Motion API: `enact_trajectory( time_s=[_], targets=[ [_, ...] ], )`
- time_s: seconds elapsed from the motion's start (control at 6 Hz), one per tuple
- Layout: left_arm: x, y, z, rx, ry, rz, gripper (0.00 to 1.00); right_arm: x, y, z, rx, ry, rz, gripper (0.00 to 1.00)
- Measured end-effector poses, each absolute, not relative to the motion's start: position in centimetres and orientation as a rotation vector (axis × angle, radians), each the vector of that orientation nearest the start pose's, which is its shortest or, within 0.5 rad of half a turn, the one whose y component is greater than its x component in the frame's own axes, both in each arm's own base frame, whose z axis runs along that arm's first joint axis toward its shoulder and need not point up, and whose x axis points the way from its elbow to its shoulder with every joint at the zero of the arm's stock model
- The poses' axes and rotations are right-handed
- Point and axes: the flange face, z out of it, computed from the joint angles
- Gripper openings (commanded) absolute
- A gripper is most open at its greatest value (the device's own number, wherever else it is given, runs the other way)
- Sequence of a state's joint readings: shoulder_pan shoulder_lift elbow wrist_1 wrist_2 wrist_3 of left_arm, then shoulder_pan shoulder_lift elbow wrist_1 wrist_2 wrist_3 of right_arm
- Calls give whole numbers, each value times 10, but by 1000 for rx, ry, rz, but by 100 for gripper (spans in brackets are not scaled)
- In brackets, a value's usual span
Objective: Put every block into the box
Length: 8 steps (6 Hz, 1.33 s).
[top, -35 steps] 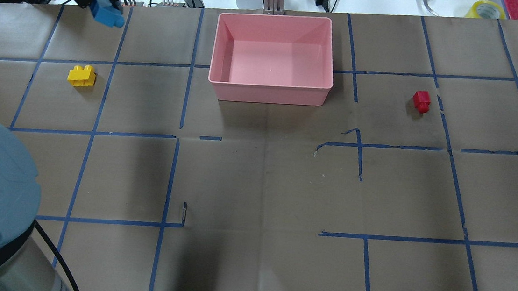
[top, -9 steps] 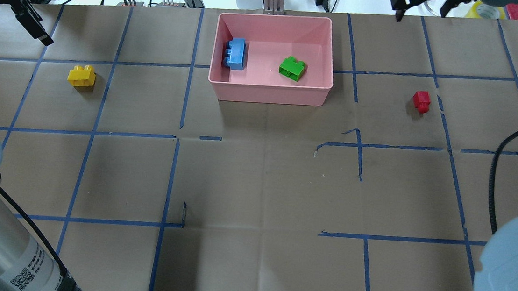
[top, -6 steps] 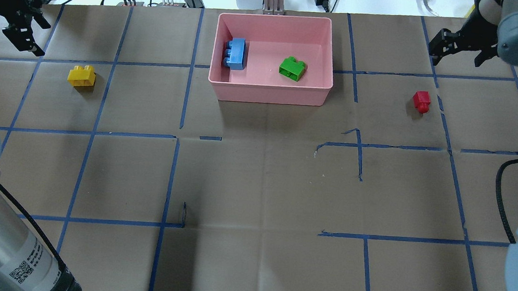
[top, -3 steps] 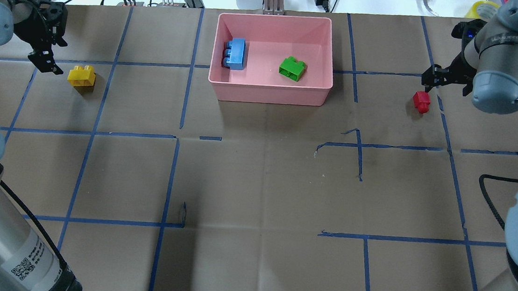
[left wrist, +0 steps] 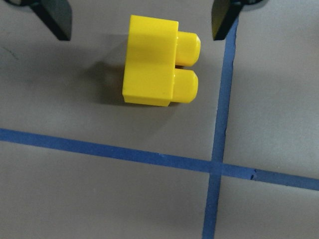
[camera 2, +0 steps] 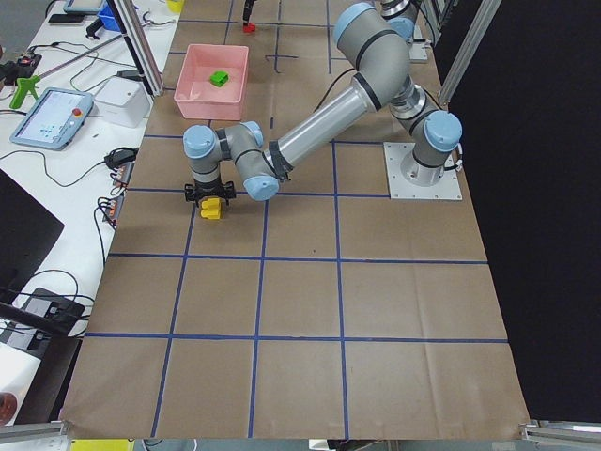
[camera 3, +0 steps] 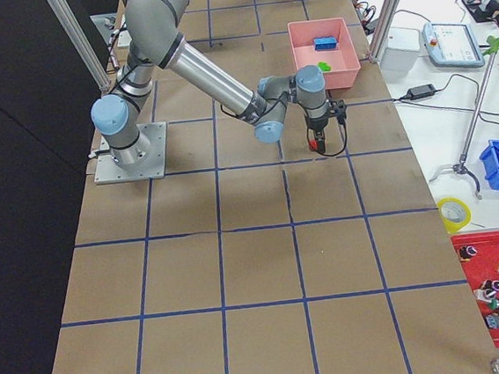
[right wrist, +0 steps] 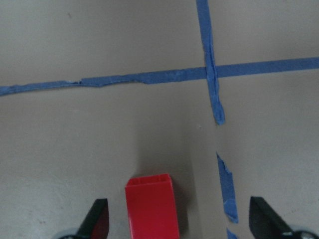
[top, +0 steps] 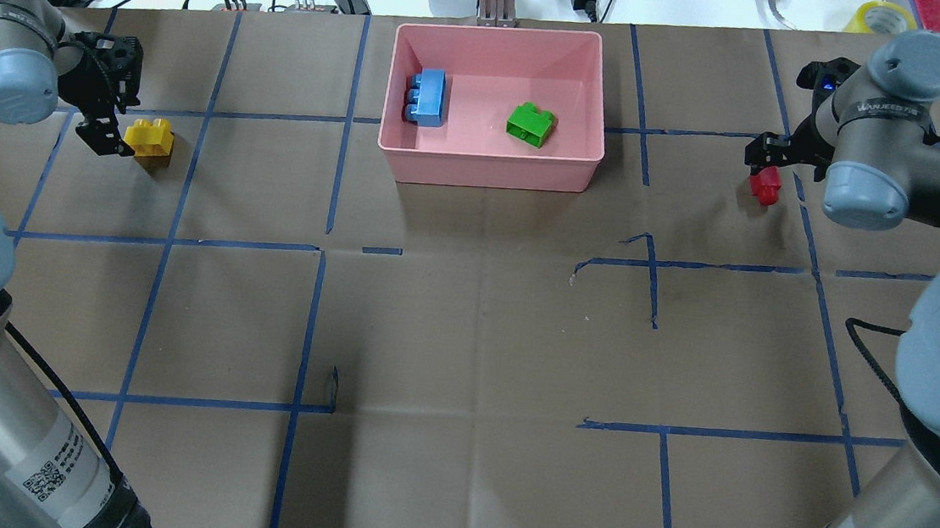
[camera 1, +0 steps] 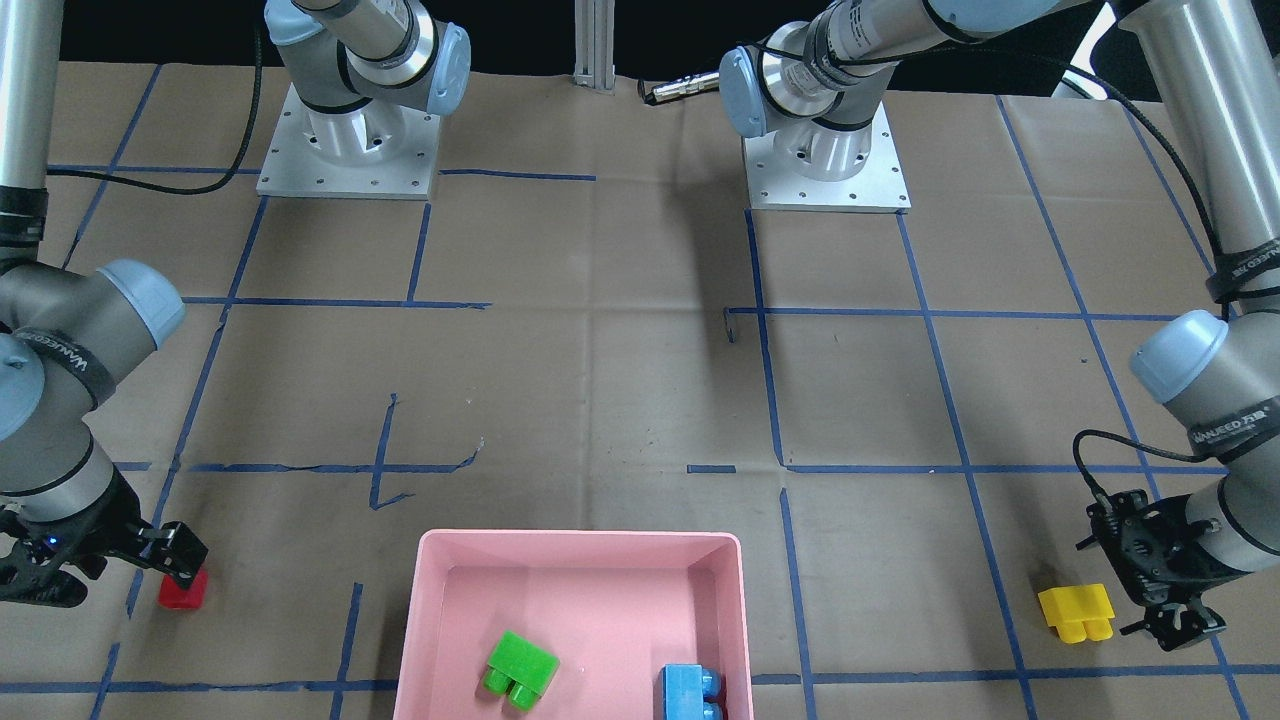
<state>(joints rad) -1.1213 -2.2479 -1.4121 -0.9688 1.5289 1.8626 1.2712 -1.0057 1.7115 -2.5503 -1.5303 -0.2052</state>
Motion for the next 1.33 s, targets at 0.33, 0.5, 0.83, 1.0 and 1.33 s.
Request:
enact_trajectory(
  time_s=[0.33,0.5,0.83,1.0,1.33],
  targets=[
    [186,-702,198,2005,2346,-109,99,-57,-663,188,118,3124,-471,88],
    [187,-703,191,2009,2345,-108,99,-56,-662,183,117,3123,-461,80],
    [186,-707,178,2015,2335,-110,99,-55,-656,176,120,3129,-423,46],
    [186,-707,176,2017,2333,-111,97,-55,-654,176,121,3133,-413,24],
    [184,-708,174,2021,2333,-113,75,-54,-649,175,125,3125,-325,7]
  ],
)
